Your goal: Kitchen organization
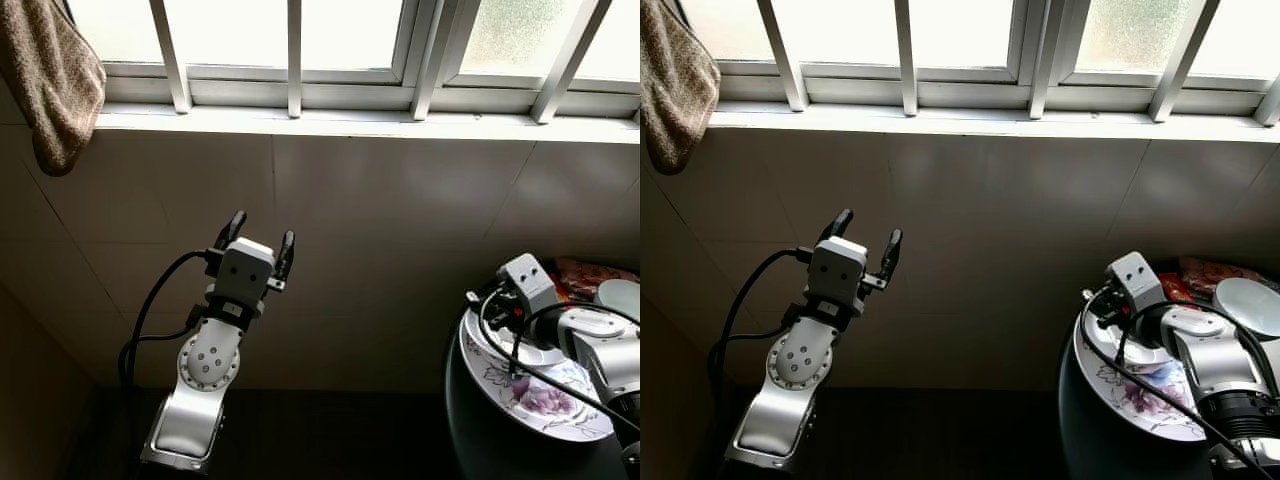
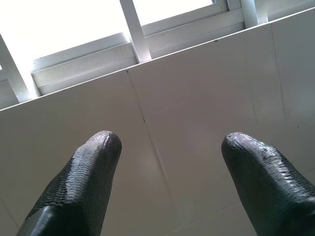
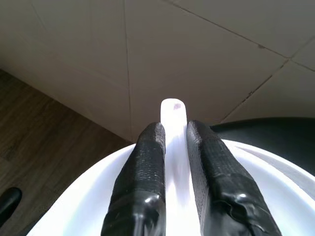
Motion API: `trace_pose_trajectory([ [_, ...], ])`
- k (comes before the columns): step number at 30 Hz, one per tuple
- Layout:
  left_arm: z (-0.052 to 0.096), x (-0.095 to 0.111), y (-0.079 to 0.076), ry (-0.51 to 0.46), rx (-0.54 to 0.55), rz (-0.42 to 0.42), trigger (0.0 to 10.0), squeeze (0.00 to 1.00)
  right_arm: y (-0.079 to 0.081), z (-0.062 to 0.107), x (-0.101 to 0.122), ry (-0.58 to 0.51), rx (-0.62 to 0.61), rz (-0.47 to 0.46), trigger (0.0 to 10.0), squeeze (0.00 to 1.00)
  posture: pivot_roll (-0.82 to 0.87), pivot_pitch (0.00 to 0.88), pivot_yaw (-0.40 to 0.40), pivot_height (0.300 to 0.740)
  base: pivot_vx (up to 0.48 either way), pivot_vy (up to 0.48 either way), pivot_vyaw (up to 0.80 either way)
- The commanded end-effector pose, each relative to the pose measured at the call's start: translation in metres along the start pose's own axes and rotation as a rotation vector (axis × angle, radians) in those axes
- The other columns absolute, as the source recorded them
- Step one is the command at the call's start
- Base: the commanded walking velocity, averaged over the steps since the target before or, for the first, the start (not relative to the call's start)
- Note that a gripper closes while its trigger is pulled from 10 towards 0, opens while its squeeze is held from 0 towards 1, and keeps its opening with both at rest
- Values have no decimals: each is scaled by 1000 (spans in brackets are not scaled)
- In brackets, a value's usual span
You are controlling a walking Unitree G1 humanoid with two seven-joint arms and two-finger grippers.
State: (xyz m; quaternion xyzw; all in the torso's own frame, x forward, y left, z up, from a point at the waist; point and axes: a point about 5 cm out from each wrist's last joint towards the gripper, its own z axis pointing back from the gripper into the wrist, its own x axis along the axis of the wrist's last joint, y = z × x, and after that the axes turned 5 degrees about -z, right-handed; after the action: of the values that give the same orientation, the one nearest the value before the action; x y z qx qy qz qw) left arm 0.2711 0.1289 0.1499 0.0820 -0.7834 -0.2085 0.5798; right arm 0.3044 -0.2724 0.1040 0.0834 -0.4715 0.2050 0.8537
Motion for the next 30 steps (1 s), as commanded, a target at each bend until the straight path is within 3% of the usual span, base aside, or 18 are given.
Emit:
trace_pose_trajectory([
  [1,-1,0,-2,1,-2,-4,10000,0,-1,1,10,-53,-13,6,0,0,39,0,-49,740,0,0,0],
  [9,0,0,-1,3,2,-5,10000,0,0,5,37,-211,-70,21,0,0,39,0,-52,740,0,0,0],
  [14,0,0,-1,5,4,-6,10000,0,11,11,61,-306,-90,74,0,0,36,0,-52,740,0,0,0],
  [20,0,0,0,7,4,-5,10000,0,30,18,88,-427,-257,281,0,0,31,0,-52,740,0,0,0],
  [27,0,0,0,6,10,-6,10000,0,58,16,96,-564,-320,276,0,0,37,0,-51,740,0,0,0],
  [30,0,0,2,6,15,-7,10000,0,81,15,95,-633,-338,304,0,0,36,0,-51,740,0,0,292],
])
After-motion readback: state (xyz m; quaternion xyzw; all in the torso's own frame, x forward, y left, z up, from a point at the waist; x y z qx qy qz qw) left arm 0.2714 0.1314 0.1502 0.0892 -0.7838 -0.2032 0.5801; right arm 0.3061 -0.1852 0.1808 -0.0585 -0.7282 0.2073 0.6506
